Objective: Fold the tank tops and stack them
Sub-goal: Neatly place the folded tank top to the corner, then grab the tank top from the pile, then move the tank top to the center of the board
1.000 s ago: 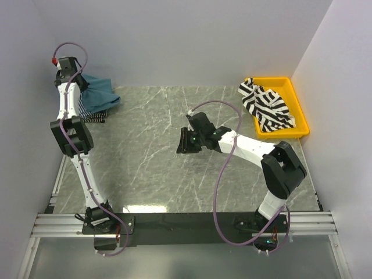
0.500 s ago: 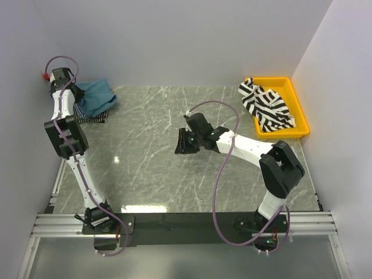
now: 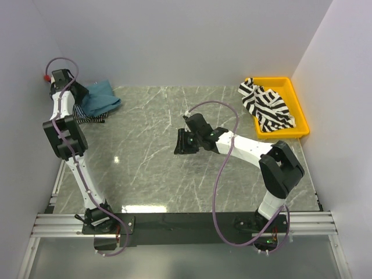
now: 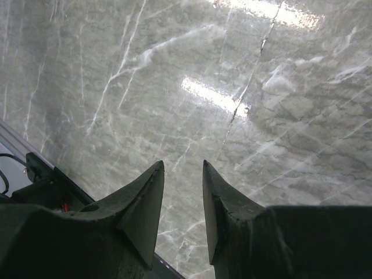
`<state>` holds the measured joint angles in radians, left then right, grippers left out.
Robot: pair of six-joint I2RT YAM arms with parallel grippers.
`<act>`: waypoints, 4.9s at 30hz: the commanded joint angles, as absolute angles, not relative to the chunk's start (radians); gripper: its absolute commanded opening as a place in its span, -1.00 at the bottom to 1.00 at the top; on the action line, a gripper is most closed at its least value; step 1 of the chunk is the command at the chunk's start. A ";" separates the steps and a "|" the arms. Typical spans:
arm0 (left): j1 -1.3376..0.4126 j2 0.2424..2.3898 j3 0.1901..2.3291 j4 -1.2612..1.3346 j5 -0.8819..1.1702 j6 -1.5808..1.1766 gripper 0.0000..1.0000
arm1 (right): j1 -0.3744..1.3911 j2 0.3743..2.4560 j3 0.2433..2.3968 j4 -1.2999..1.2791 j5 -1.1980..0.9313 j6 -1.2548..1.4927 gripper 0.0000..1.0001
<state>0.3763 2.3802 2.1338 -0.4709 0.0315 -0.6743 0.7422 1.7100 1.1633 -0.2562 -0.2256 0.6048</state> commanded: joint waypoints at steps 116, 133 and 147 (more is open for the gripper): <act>-0.469 1.069 0.968 -0.397 0.258 -0.545 0.06 | -0.018 2.126 2.125 -0.575 0.340 0.365 -1.00; -0.469 1.069 0.988 -0.362 0.259 -0.566 0.06 | 0.080 1.561 2.230 -0.511 0.364 0.308 -1.00; -0.433 0.936 0.951 -0.377 0.003 -0.722 0.12 | 0.659 1.566 2.285 -0.456 0.287 0.293 -1.00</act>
<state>-0.4515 0.9859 0.9485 -0.4053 0.0727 -0.6704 0.5953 1.4929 2.2528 -0.4568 0.3649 0.2687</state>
